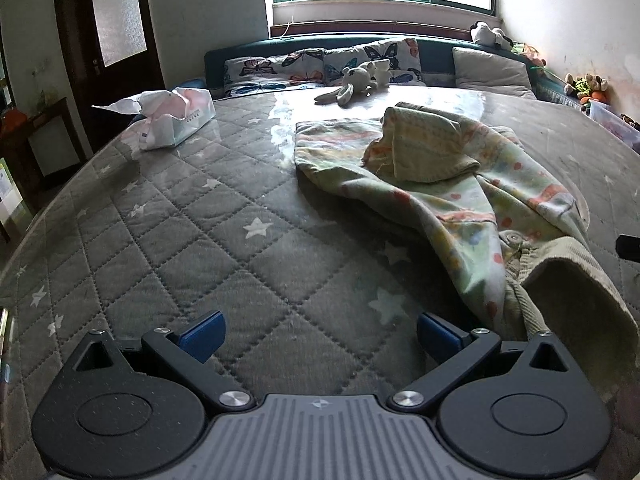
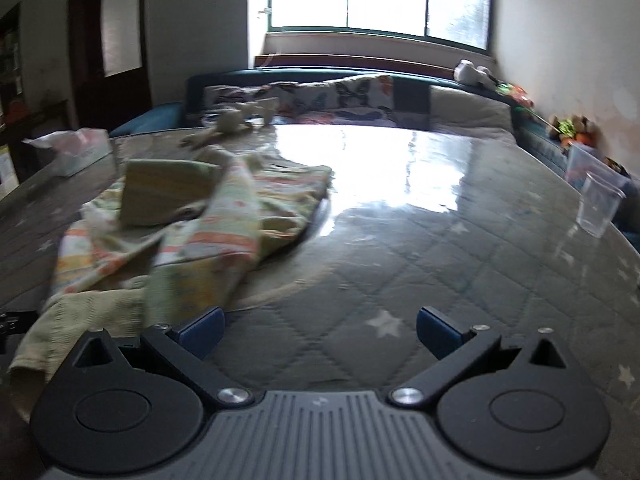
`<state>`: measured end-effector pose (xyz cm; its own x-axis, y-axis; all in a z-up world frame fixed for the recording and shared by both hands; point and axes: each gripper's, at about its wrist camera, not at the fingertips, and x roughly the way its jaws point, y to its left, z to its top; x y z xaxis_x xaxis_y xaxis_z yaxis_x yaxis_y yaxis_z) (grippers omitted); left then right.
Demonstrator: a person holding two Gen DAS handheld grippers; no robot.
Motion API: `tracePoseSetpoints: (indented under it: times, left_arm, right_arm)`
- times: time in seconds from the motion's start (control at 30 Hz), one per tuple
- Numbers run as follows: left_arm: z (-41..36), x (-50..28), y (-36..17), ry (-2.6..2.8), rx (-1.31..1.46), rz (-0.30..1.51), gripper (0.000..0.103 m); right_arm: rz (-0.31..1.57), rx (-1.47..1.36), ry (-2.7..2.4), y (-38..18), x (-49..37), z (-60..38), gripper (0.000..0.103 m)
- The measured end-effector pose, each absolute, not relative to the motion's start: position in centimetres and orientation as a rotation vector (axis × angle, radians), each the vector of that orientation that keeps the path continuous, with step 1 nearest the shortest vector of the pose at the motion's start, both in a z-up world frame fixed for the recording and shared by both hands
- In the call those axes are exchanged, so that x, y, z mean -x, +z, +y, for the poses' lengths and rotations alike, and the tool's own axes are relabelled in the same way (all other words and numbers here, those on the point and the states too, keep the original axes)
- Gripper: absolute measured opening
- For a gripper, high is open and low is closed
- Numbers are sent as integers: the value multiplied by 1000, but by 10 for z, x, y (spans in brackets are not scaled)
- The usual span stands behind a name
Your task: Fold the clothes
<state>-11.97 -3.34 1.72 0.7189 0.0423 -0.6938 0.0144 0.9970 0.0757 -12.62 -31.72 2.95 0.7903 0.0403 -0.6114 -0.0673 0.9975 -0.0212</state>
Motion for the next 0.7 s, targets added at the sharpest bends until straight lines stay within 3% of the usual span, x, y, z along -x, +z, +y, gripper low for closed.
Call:
tracePoseSetpoints:
  times: [0.7]
  left_arm:
    - [-47, 150, 18, -3, -135, 776, 103]
  right_arm:
    - [711, 84, 145, 17, 166, -293, 103]
